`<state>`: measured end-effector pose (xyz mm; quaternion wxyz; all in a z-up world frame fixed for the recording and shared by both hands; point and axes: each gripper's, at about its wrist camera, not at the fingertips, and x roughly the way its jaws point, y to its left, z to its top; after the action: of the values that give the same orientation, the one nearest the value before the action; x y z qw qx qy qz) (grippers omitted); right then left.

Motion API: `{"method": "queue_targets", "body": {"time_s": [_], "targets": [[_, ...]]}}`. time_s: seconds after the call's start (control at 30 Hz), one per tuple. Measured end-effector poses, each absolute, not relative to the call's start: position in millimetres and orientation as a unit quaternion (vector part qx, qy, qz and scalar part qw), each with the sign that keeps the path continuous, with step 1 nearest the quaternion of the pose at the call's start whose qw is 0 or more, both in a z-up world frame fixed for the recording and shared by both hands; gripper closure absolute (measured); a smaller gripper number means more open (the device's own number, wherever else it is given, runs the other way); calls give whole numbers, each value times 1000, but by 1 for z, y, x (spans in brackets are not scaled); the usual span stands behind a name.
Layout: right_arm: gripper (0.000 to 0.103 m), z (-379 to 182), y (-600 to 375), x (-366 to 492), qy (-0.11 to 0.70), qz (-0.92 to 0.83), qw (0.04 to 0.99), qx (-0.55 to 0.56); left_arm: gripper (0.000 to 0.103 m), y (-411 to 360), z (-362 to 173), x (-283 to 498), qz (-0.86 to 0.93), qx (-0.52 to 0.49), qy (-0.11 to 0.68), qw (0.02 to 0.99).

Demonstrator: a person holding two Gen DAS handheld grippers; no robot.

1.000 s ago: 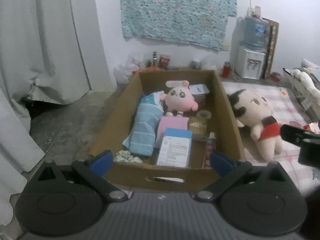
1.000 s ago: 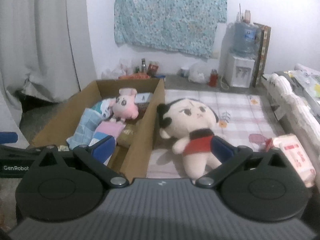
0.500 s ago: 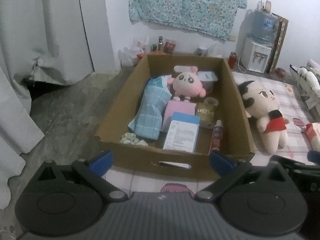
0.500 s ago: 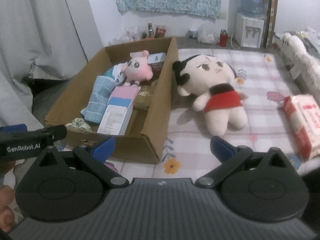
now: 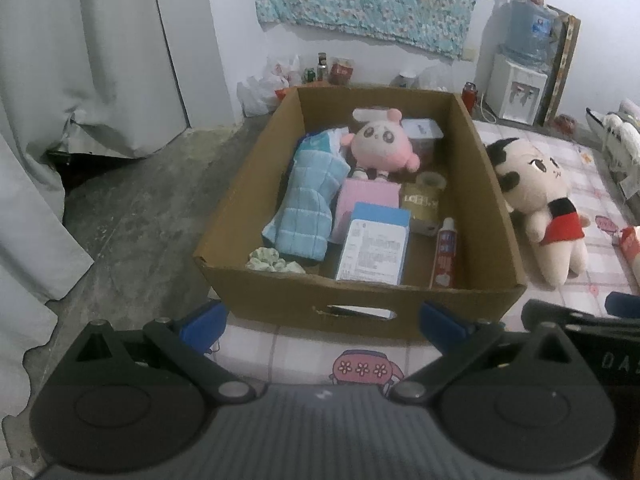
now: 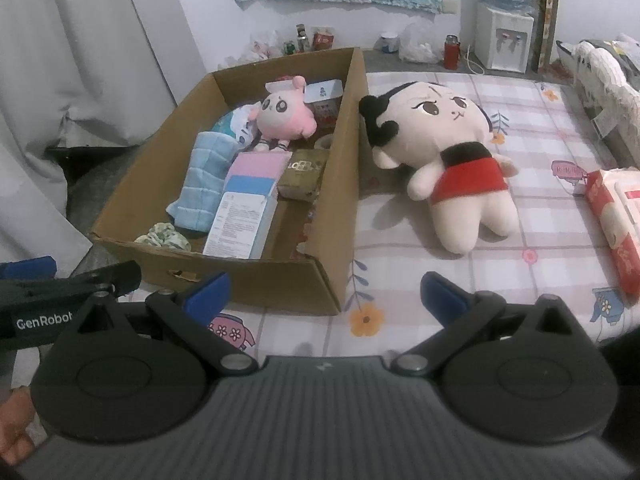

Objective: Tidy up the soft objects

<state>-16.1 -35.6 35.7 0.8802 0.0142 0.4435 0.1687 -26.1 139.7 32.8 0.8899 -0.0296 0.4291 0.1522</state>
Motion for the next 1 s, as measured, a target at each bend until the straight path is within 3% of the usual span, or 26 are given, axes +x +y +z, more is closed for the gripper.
{"method": "queue_targets", "body": {"time_s": [1.0], "targets": [[1, 21, -32, -4, 477, 159, 864, 11, 0, 143, 20, -14, 146, -24, 467, 872]]}}
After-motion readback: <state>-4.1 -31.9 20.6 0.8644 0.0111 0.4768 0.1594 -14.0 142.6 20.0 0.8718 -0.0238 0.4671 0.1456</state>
